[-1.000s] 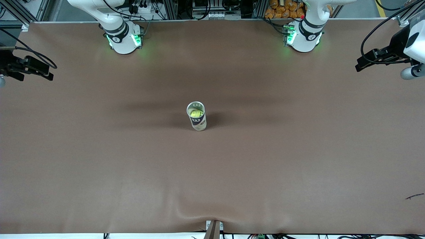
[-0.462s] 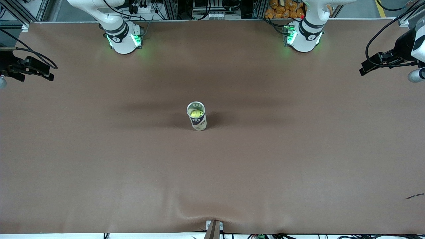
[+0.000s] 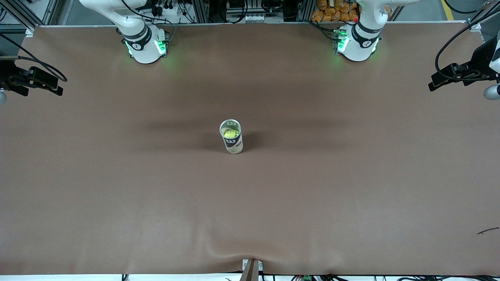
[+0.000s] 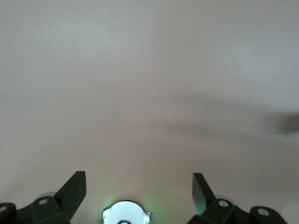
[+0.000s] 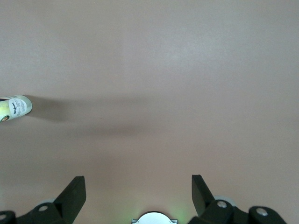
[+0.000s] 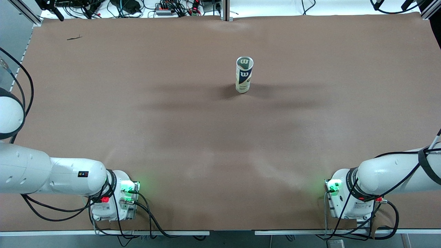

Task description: Insert tennis ball vertically with right arm

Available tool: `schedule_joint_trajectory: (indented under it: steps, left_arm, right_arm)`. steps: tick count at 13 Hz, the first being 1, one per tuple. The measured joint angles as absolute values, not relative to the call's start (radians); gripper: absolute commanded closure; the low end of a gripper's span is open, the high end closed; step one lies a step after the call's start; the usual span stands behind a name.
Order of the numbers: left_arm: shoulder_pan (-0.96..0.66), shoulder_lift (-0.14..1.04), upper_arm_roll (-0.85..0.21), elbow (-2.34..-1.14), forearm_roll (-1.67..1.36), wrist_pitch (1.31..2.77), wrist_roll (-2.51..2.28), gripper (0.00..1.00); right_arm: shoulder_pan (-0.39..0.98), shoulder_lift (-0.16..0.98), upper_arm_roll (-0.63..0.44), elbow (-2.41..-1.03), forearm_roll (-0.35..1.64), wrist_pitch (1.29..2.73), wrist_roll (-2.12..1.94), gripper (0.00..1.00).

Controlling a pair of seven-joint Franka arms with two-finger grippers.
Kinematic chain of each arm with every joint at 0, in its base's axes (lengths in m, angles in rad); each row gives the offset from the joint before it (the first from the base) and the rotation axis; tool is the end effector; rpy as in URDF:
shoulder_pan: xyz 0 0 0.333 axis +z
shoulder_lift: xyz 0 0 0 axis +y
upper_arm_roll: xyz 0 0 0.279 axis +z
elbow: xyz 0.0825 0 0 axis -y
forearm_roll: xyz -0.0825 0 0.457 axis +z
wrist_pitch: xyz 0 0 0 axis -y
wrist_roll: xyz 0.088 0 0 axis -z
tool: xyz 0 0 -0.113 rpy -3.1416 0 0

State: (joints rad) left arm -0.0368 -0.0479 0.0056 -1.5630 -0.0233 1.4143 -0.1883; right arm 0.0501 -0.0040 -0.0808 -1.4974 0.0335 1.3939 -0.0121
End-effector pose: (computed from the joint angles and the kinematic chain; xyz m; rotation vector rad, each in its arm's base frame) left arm 0.5965 -0.0215 0.6022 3.1159 0.2414 -0.1607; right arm 0.6068 -0.0145 0.6088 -3.1021 0.0222 0.1533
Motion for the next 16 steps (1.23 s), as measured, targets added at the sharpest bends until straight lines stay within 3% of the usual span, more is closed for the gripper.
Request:
schedule_joint_trajectory:
  steps: [16]
  left_arm:
    - [-0.037,-0.033,0.004,-1.563,-0.018,1.416,-0.054,0.0]
  right_arm:
    - [0.05,-0.003,-0.082,-1.502,0.019,1.397,-0.012,0.0]
